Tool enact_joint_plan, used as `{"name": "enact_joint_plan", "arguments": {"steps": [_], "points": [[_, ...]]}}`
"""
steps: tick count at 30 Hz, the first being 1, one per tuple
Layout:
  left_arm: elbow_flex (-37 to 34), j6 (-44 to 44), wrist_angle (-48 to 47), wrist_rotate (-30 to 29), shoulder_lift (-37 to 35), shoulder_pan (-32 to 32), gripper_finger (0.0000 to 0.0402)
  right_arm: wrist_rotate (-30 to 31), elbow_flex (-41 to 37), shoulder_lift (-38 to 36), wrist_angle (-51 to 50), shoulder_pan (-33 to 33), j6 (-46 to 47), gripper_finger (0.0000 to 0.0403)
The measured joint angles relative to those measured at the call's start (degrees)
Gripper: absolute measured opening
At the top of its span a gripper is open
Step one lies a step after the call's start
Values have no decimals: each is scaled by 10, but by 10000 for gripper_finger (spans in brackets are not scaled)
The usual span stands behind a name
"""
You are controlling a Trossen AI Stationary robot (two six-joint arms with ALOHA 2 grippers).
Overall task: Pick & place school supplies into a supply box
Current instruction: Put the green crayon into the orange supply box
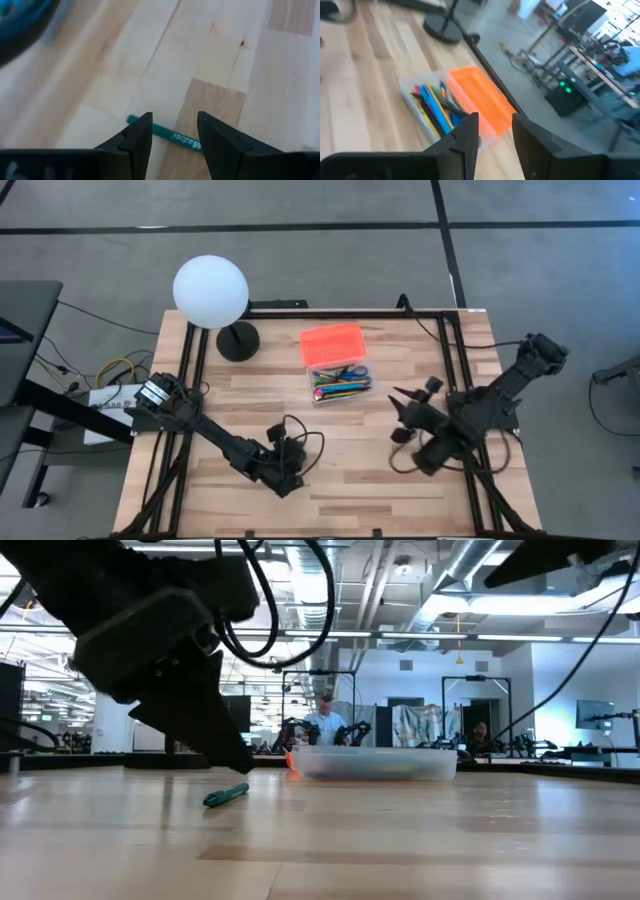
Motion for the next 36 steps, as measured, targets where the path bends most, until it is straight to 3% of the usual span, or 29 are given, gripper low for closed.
{"name": "enact_joint_plan", "arguments": {"steps": [5,9,22,36], "points": [[0,-83,-12,43,0,18,151,37,-66,-29,34,59,57,113],[0,-128,-23,35,0,26,151,40,-91,-24,57,88,60,113],[0,-173,-32,61,0,34,151,70,-98,-4,67,151,58,113],[2,-202,-64,103,-1,50,151,71,-98,-39,69,244,56,113]]}}
